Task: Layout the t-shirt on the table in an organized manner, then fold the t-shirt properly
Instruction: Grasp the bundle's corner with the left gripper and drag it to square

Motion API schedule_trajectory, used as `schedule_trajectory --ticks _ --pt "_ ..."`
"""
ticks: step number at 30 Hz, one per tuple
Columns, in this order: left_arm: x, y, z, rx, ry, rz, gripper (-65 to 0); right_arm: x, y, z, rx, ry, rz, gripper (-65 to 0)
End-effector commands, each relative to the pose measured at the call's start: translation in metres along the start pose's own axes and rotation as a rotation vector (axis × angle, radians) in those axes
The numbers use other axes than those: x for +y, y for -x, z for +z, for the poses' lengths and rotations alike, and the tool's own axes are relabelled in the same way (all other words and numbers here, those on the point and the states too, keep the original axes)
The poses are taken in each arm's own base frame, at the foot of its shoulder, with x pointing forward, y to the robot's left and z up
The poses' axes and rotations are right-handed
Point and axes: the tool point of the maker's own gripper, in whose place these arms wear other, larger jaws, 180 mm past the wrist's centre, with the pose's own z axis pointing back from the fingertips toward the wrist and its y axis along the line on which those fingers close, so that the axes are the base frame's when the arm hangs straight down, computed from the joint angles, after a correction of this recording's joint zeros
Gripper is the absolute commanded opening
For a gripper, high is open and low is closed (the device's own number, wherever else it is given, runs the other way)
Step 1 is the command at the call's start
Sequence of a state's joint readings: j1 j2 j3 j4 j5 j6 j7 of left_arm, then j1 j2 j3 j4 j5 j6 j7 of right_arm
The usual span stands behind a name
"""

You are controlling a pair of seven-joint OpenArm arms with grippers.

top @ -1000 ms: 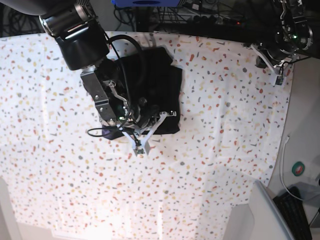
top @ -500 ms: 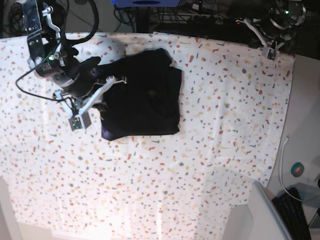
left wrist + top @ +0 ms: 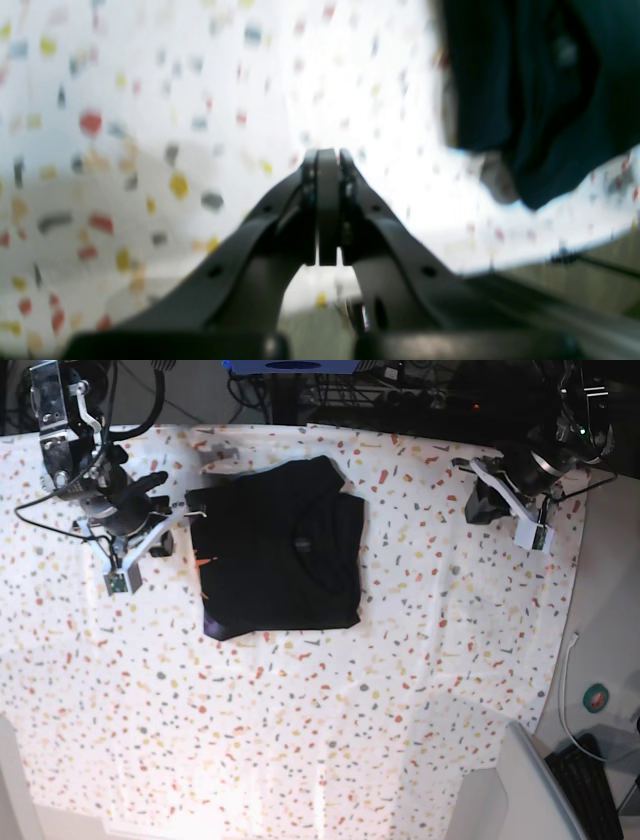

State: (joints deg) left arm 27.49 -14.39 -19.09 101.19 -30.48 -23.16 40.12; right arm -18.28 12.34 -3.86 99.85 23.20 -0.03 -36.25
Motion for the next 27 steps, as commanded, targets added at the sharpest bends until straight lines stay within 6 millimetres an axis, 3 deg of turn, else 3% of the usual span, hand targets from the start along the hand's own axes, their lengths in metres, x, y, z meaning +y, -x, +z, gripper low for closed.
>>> schedule_trajectory --ticks 1,7,11,14,16,20,27 --pt "-0.001 -0.020 -0.001 -0.060 0.008 -0.003 -65.0 -0.004 -0.014 0.003 -0.045 0.007 0.011 -65.0" --pt "-0.002 -0.073 -0.029 -0.164 -0.016 0.070 -64.7 -0.002 -0.015 0.003 -0.045 0.002 0.014 -65.0" --pt "-0.026 -0.094 -0.065 -0.156 0.024 0.102 -31.8 0.000 -0.011 0.002 -0.032 -0.001 0.014 -65.0" --pt "-0.062 -0.106 -0.097 -0.122 0.114 0.072 -21.1 0.000 0.001 0.004 -0.011 -0.001 0.009 -65.0" --pt "-0.081 -0.110 -0.116 -0.102 0.156 0.083 -20.1 -0.001 0.007 0.005 0.001 0.000 0.008 -65.0" --pt "-0.102 -0.114 -0.141 -0.069 0.195 0.128 -20.1 -0.002 0.014 0.007 0.014 0.004 0.003 -65.0" --pt "-0.128 -0.113 -0.161 -0.028 0.239 0.161 -20.4 -0.003 0.017 0.008 0.019 0.007 0.000 -65.0"
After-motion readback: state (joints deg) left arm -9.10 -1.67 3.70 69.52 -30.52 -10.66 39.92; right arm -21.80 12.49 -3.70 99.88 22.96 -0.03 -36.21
